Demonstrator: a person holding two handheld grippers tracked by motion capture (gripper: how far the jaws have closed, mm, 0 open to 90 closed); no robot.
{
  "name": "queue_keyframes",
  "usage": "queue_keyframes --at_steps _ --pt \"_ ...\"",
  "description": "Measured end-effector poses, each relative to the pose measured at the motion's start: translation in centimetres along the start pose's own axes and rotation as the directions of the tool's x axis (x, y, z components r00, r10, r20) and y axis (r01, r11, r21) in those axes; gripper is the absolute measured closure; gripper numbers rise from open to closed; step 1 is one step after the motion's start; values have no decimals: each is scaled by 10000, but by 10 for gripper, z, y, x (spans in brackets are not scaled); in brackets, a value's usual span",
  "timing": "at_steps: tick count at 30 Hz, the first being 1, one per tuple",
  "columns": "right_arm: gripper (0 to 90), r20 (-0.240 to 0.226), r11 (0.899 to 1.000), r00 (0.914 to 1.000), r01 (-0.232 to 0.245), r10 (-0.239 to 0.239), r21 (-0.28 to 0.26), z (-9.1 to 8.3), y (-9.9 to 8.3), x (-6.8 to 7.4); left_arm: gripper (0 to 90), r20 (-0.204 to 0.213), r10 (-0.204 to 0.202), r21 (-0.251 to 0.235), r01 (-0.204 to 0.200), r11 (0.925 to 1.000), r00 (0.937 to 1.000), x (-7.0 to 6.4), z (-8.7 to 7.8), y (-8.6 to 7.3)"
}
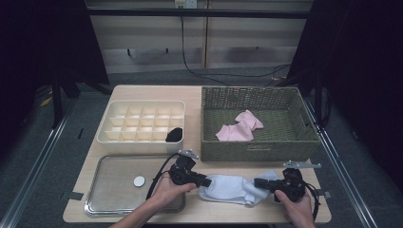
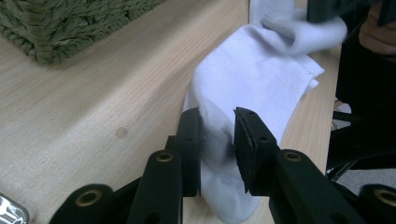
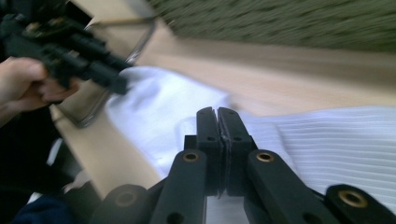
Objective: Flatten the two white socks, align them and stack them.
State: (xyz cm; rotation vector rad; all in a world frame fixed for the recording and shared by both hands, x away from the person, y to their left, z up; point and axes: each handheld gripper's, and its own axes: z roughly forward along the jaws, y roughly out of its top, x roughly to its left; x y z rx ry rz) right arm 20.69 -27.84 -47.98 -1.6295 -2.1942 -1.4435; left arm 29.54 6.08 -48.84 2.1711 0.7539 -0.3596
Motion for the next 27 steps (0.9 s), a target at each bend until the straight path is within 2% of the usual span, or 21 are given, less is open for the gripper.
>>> queue_keyframes --at_steps 3,6,7,9,11,13,14,15,16,18,19,20,22,23,27 --pt "840 -216 9984 9997 83 -71 568 12 -5 8 718 -74 77 68 -77 9999 9999 1 0 0" --pt "797 -376 9951 9993 -5 42 986 18 -10 7 718 -89 52 62 -52 10000 9999 1 0 0" --pt "779 -376 9951 9992 -74 112 989 18 -10 7 718 -93 55 60 -55 10000 9999 1 0 0" --pt "739 -454 9983 9989 -125 150 562 12 -7 5 718 -83 33 40 -32 10000 10000 2 0 0" --pt "734 -410 9999 9990 -156 158 43 3 -4 0 718 -184 50 72 -49 10000 9998 2 0 0" --pt "722 -116 9994 9996 -259 257 -235 -4 -3 -7 718 -79 37 67 -37 10000 10000 2 1 0" --pt "708 57 9988 9995 -298 300 -400 -7 -3 -9 717 -163 28 35 -28 10000 9999 1 1 0" --pt "692 408 9984 9987 -269 289 -499 -10 -3 -12 716 -132 61 40 -61 10000 9999 1 1 0" --pt "680 724 9987 9970 -224 256 -448 -12 -3 -16 716 -76 61 50 -60 10000 10000 1 0 0" --pt "629 632 9969 9961 -581 615 -539 -14 -6 -23 707 -45 19 27 -19 10000 10000 2 0 -1" --pt "614 734 9966 9948 -675 709 -475 -13 -7 -24 707 -89 64 28 -63 10000 9999 1 1 -1" --pt "620 633 9960 9946 -803 827 -387 -11 -9 -25 707 -98 137 33 -137 9999 9999 1 0 -1" --pt "614 445 9959 9951 -875 884 -220 -7 -10 -24 700 -50 145 49 -144 9999 9999 1 0 -1" --pt "617 584 9966 9949 -823 826 -70 -4 -10 -22 695 -68 105 30 -105 9999 9999 1 1 -1" --pt "615 542 9964 9954 -802 787 265 4 -10 -20 688 -262 103 64 -102 9999 9996 1 0 -2"
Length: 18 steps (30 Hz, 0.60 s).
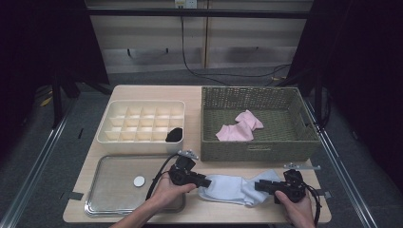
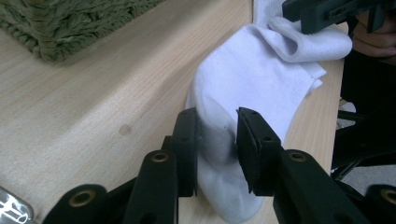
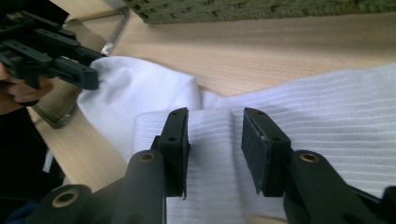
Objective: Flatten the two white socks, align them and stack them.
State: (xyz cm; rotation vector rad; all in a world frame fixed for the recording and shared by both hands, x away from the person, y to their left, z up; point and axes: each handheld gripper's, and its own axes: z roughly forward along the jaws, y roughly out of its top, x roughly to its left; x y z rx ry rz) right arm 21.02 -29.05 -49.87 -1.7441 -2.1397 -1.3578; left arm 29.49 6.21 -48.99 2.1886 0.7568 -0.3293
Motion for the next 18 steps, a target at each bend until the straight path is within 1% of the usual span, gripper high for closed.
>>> queue_keyframes --at_steps 1,2,3,4,6,7,8,9,10,12,13,14,15,17,18 --pt "603 13 10000 10000 8 -8 87 1 0 0 683 92 34 56 -35 10000 10000 1 0 0" --pt "628 -5 10000 10000 -28 28 95 2 0 1 673 11 22 61 -22 10000 10000 1 0 -1" --pt "658 -174 9999 9998 -78 80 113 2 0 0 667 -54 24 135 -24 9999 10000 2 0 -2" --pt "672 -311 9999 9994 -145 148 84 2 0 -1 665 40 17 145 -18 9999 10000 3 0 -3" --pt "757 -589 9995 9978 -279 288 157 2 -1 0 667 10 -6 166 6 9999 10000 4 -1 -3" --pt "781 -722 9994 9968 -326 334 126 2 -1 0 674 -3 48 171 -48 9998 10000 5 -2 -3" --pt "824 -765 9993 9964 -351 358 99 1 -1 0 692 109 56 72 -57 10000 9999 5 -2 -3" --pt "864 -796 9994 9963 -325 330 67 0 -1 -1 718 65 107 129 -108 9999 9999 5 -3 -3" --pt "879 -824 9994 9960 -341 335 -56 -1 -1 -1 738 44 97 102 -98 9999 9999 5 -4 -3" --pt "890 -805 9991 9962 -361 341 -240 -5 0 -2 781 123 103 91 -104 9999 9999 6 -5 -2" --pt "892 -787 9986 9964 -343 310 -406 -7 0 -2 805 159 38 24 -38 10000 9999 5 -6 -2" --pt "893 -809 9980 9963 -341 298 -524 -10 1 -3 830 164 91 32 -91 10000 9998 6 -7 -1" --pt "895 -717 9970 9970 -344 294 -695 -13 2 -3 851 192 100 9 -100 9999 9998 6 -8 -1" --pt "896 -579 9952 9980 -317 264 -927 -18 3 -5 860 147 104 37 -104 9999 9998 7 -9 -1" --pt "896 -433 9940 9988 -261 217 -1057 -20 4 -5 863 140 115 53 -116 9999 9998 7 -9 -1"
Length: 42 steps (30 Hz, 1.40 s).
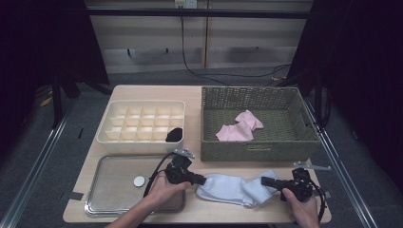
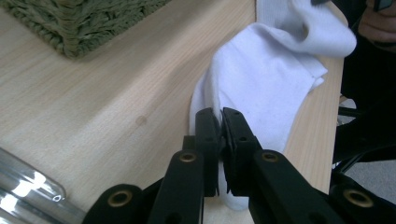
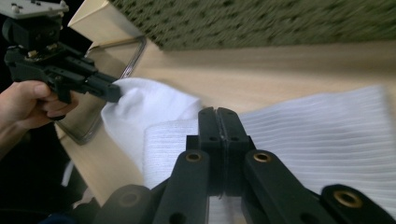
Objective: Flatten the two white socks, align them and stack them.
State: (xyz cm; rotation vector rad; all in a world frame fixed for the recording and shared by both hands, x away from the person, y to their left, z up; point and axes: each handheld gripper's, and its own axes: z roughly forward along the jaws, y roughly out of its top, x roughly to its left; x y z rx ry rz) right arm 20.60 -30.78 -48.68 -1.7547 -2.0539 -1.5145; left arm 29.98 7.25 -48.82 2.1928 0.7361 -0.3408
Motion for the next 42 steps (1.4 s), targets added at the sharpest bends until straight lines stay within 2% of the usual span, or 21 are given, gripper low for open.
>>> queue_keyframes --at_steps 3,5,7,8,10,12,14,16,18,21,23,26,27,28,29,30,33,34,36,39,42 --pt "896 223 9992 9998 12 -3 -402 -9 8 -6 866 129 -105 -34 106 9999 9999 1 0 0" --pt "896 590 9986 9982 120 -89 -515 -13 12 -11 866 143 -137 -27 137 9999 9998 1 -1 1" --pt "895 1073 9986 9941 206 -152 -495 -15 14 -16 866 251 -100 -66 101 9999 9996 2 -4 1" --pt "895 1172 9988 9929 247 -195 -430 -16 16 -18 864 249 -126 -39 127 9999 9996 3 -5 1" --pt "889 1777 9979 9826 587 -532 -258 -19 20 -21 859 134 -215 -59 216 9997 9997 3 -7 1" --pt "853 1583 9990 9866 425 -394 -159 -19 23 -29 850 111 -196 -46 196 9998 9997 3 -8 0" --pt "804 1904 9993 9810 372 -370 26 -16 21 -34 808 250 -154 -35 155 9999 9996 3 -8 0" --pt "773 1882 9996 9818 261 -238 -100 -16 18 -34 712 199 -143 -113 145 9998 9997 1 -10 1" --pt "743 1864 9993 9820 350 -314 -164 -18 18 -33 665 447 -222 -146 229 9996 9988 2 -10 1" --pt "703 2097 9993 9773 347 -305 -162 -23 17 -36 621 217 -100 -89 101 9999 9997 2 -4 1" --pt "701 1917 9997 9814 107 -62 -224 -24 16 -37 605 204 -203 -104 205 9997 9996 3 -1 2" --pt "703 1887 9997 9818 229 -221 -17 -21 13 -35 611 305 -24 -229 31 9997 9995 0 -2 4" --pt "703 1864 9997 9822 245 -250 50 -20 13 -34 629 203 71 -192 -67 9998 9998 -3 -4 5" --pt "703 1886 9996 9817 257 -273 108 -18 12 -34 656 253 153 -215 -148 9997 9996 -4 -5 6" --pt "702 1934 9993 9806 289 -333 256 -16 12 -34 671 458 60 -238 -49 9997 9989 -5 -6 7" --pt "704 2027 9988 9785 323 -389 357 -13 12 -33 725 618 50 -275 -33 9996 9981 -6 -7 7" --pt "777 2024 9987 9786 296 -373 412 -11 12 -34 842 273 432 -145 -428 9990 9987 -8 -7 8" --pt "817 2015 9983 9786 333 -423 478 -10 12 -34 861 330 455 -119 -451 9989 9984 -8 -8 9" --pt "875 2054 9985 9775 405 -471 365 -11 12 -33 871 382 462 -351 -449 9984 9982 -9 -14 9" --pt "878 2009 9984 9784 416 -483 376 -10 13 -34 874 776 533 -198 -519 9985 9956 -10 -19 7" --pt "870 1949 9985 9796 425 -481 332 -10 15 -35 873 708 283 107 -291 9995 9971 -6 -17 3"
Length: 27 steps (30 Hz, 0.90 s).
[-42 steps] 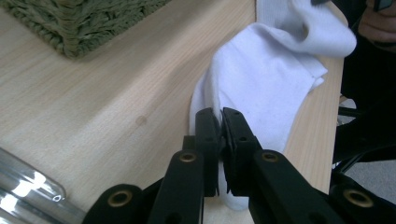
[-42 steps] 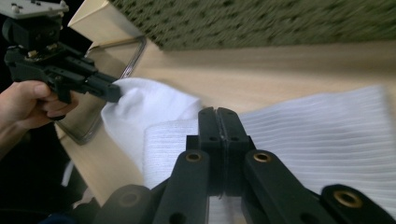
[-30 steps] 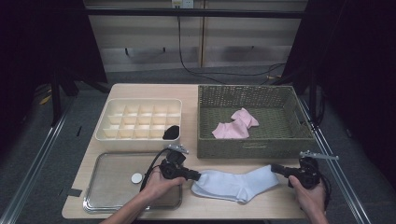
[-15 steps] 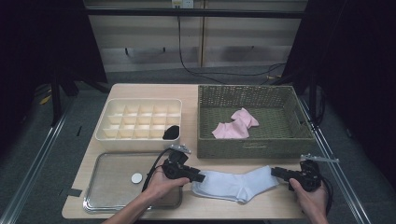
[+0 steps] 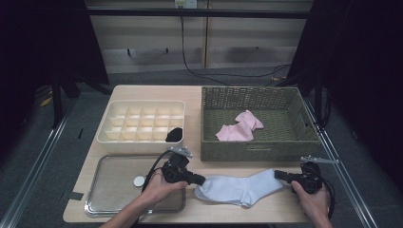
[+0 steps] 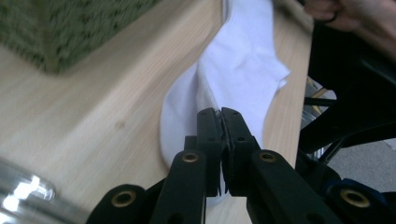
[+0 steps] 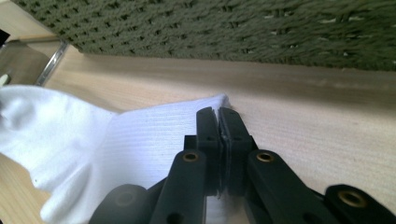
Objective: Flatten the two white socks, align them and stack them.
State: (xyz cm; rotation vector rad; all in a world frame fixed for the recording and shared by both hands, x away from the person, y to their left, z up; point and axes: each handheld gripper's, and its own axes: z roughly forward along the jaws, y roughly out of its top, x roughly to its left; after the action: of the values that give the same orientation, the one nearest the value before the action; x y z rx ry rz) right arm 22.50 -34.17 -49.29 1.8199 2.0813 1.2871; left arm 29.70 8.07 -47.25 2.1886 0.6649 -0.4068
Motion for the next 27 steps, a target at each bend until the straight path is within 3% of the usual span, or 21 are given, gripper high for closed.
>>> queue_keyframes --at_steps 4,5,8,12,15,18,23,26,27 --pt "713 50 10000 10000 48 -48 69 1 -1 3 806 -330 -152 332 163 9993 9993 3 6 -2" --pt "662 106 10000 9999 33 -34 87 0 -1 4 778 -581 -80 224 93 9997 9983 3 6 -2" --pt "580 238 10000 9997 16 -18 85 -2 -2 5 678 -483 -318 1 319 9995 9983 7 2 -2" --pt "544 176 9999 9998 -82 79 150 -3 -5 5 557 -505 -413 59 417 9991 9979 8 4 -4" --pt "526 137 9991 9999 -60 54 413 -1 -9 8 492 -771 -435 42 439 9990 9961 7 5 -4" --pt "525 211 9991 9998 -25 16 425 -1 -10 10 448 -390 -551 -139 546 9984 9977 6 5 -6" --pt "516 -8 9984 10000 -44 44 566 2 -11 6 463 -572 -805 44 808 9967 9951 8 9 -7" --pt "526 -204 9985 9996 -199 209 509 2 -11 4 531 -652 -850 231 867 9960 9942 6 10 -7" --pt "544 -269 9982 9993 -225 240 552 3 -11 4 558 -500 -775 345 793 9963 9957 6 10 -7"
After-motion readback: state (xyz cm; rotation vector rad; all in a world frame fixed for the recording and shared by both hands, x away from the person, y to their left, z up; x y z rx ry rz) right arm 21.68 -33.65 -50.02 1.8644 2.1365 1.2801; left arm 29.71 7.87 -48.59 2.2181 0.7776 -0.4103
